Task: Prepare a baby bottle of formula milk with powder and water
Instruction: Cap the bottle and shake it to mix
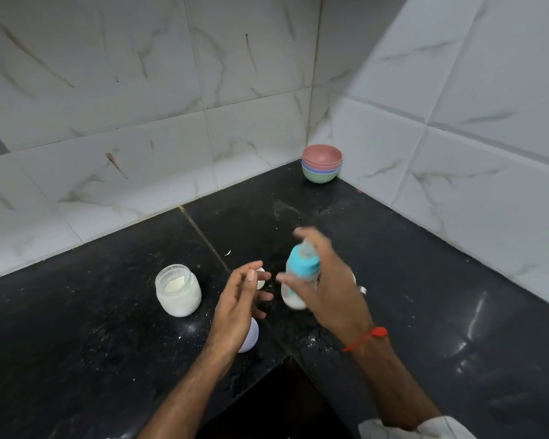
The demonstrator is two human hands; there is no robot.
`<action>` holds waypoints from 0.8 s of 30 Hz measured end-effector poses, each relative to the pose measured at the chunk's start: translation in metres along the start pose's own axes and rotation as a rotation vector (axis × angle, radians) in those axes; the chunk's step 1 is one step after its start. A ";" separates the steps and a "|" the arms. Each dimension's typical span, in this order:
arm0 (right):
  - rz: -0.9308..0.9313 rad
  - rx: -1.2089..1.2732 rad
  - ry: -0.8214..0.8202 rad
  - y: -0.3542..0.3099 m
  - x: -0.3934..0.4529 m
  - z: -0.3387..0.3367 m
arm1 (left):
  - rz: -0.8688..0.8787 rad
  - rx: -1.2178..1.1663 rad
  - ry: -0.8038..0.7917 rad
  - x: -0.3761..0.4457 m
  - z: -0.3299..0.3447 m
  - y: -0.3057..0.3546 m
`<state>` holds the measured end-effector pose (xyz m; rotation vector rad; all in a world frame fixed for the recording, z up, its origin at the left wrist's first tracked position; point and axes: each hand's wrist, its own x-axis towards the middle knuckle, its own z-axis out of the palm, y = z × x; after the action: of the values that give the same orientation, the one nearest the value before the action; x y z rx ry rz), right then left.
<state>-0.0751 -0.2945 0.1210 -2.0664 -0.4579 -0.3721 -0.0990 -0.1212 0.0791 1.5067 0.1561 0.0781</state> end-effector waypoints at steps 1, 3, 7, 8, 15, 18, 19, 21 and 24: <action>-0.043 0.067 0.163 -0.007 0.001 -0.003 | -0.003 -0.004 0.014 0.000 -0.002 -0.001; -0.109 0.079 0.395 -0.012 0.002 -0.002 | -0.009 -0.010 0.026 0.000 -0.003 -0.003; 0.065 -0.157 -0.095 0.006 0.003 0.005 | -0.020 0.005 0.005 -0.004 0.001 -0.002; 0.069 -0.218 -0.150 0.010 0.001 0.006 | -0.019 0.013 -0.002 -0.004 0.001 -0.002; -0.247 0.073 0.409 -0.019 0.002 0.001 | -0.024 0.025 0.011 -0.004 -0.001 -0.002; 0.011 -0.194 -0.135 -0.006 0.005 0.004 | -0.020 0.032 -0.001 -0.005 0.002 0.000; 0.021 -0.199 -0.147 -0.005 0.005 0.003 | -0.016 0.038 -0.006 -0.005 0.002 0.000; -0.057 -0.036 0.111 -0.016 0.009 -0.005 | -0.007 0.038 -0.003 -0.005 0.001 0.001; -0.255 0.092 0.477 -0.022 0.009 -0.006 | -0.010 0.040 0.002 -0.004 0.000 0.000</action>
<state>-0.0777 -0.2873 0.1440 -1.7560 -0.4346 -0.9513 -0.1033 -0.1217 0.0795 1.5452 0.1678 0.0687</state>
